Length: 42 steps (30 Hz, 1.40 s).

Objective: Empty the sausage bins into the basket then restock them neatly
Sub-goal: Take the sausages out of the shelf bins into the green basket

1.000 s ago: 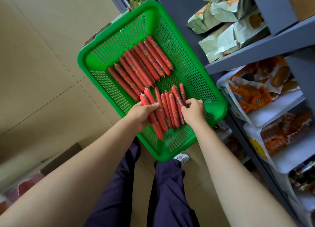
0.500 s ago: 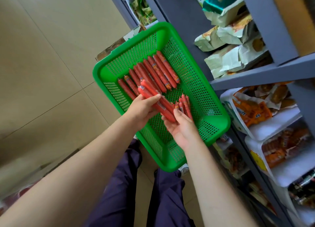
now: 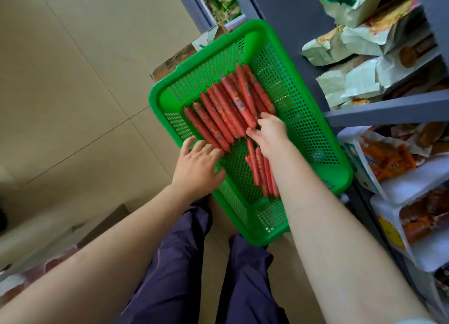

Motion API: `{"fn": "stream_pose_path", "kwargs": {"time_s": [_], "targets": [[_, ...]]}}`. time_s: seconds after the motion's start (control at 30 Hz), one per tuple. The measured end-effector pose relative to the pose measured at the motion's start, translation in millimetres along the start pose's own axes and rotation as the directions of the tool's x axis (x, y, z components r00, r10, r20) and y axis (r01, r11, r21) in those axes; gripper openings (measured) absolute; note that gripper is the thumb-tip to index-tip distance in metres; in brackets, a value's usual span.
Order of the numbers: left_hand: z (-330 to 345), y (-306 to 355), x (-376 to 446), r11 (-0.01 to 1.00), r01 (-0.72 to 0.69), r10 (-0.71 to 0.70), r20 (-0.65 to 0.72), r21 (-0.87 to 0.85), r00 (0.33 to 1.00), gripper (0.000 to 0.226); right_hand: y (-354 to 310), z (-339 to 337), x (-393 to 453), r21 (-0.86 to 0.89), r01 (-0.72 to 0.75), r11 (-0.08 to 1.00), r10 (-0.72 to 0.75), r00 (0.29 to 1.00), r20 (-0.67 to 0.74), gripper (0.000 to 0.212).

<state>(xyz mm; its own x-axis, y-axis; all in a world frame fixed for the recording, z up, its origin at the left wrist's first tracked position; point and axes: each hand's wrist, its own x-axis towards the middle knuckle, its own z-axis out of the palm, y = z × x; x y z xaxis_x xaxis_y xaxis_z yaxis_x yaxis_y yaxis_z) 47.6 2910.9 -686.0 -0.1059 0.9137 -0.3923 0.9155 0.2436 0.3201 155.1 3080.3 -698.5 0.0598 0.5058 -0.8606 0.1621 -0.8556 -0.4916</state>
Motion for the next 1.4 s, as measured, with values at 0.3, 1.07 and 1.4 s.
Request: {"fn": "stream_pose_path", "kwargs": {"time_s": [0.3,1.07,1.4], "targets": [[-8.2,36.3,14.8,0.972,0.091,-0.023,0.297,-0.215,0.954,0.057,49.0,-89.7,-7.9,-0.837,0.096,0.538,-0.39,0.909,-0.146,0.04],[37.3,128.3,24.4,0.79,0.441,-0.198,0.504,-0.425,0.841,0.043,64.2,-152.0,-3.2,-0.889,0.244,0.388,-0.359,0.928,0.098,0.023],[-182.2,209.3,-10.4,0.654,-0.024,-0.075,-0.097,-0.756,0.992,0.024,-90.3,-201.3,-246.7,-0.451,0.687,0.569,-0.73,0.675,0.109,0.007]]}}
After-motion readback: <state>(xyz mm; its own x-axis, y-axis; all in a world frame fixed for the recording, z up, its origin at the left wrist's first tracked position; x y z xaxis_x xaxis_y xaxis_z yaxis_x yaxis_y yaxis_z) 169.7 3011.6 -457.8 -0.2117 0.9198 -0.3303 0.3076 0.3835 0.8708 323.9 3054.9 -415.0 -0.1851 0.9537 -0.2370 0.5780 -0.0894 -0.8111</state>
